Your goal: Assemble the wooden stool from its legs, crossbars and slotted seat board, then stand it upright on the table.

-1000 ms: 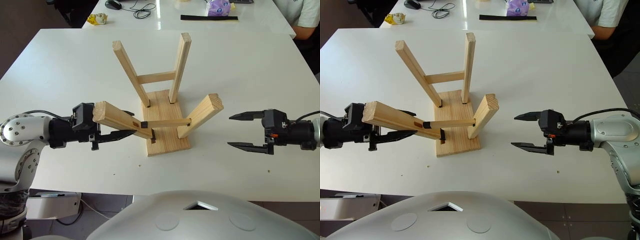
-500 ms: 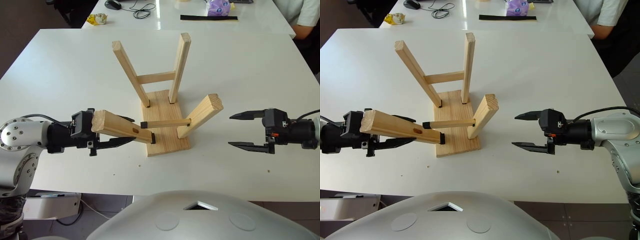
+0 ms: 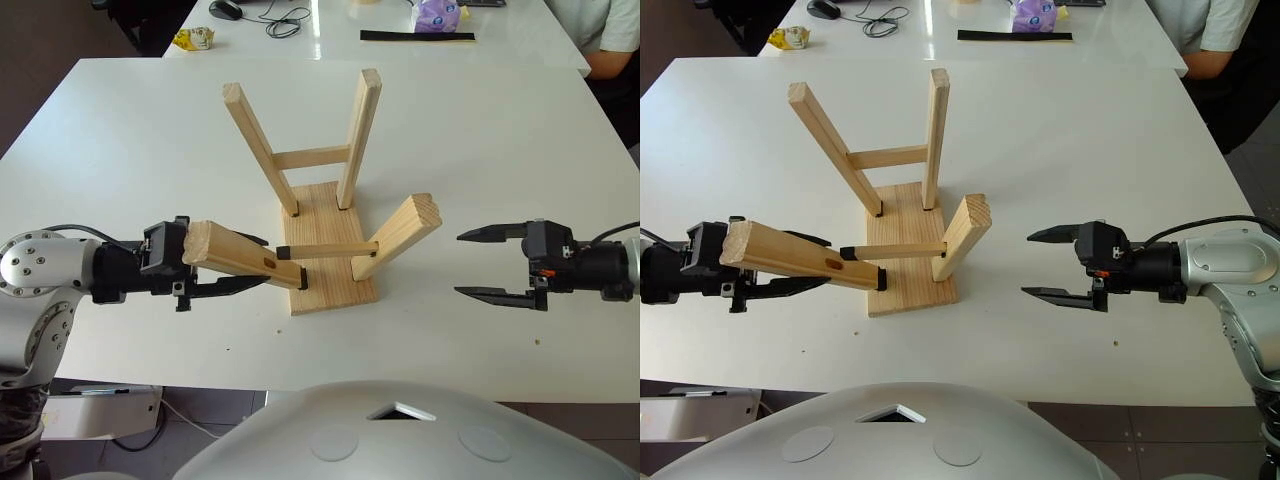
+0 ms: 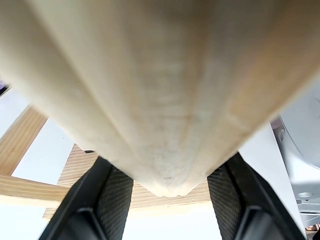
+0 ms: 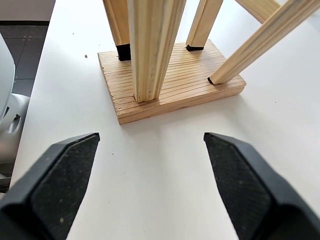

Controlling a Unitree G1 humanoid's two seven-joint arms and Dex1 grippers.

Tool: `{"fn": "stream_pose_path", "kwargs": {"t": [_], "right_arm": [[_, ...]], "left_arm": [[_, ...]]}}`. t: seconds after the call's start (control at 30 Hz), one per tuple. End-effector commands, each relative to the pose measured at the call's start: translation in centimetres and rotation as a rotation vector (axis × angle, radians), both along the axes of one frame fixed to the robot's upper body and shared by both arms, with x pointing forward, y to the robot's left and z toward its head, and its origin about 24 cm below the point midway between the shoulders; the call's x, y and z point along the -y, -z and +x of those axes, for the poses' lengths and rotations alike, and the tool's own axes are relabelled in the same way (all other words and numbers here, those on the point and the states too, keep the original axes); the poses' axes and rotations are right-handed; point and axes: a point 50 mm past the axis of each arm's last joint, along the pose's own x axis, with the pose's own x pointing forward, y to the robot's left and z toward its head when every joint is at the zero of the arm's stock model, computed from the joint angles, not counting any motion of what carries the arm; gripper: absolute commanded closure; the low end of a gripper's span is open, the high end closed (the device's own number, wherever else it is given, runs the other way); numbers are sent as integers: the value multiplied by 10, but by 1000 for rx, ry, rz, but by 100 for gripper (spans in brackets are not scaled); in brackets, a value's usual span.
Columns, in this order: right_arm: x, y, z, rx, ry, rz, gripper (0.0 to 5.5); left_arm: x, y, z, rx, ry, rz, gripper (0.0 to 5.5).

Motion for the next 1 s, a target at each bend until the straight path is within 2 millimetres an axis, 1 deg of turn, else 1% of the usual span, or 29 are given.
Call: {"fn": "stream_pose_path", "kwargs": {"t": [0.03, 0.17, 0.43, 0.57, 0.8, 1.0], "right_arm": [[-2, -1, 0, 14, -1, -2, 164], [-3, -1, -2, 15, 2, 2, 164], [-6, -1, 0, 26, -1, 8, 164], [-8, -2, 1, 34, -9, 11, 164], [-15, -2, 4, 48, -36, 19, 164], [-22, -4, 8, 62, -65, 25, 164]], "left_arm": [[-6, 14, 1, -96, -11, 121, 344], [-8, 12, 6, -124, -24, 116, 344], [-10, 18, 15, -174, -71, 97, 344], [-9, 24, 14, -170, -28, 151, 344], [-4, 29, 13, -183, 41, 186, 344], [0, 31, 21, -201, 45, 201, 344]]}}
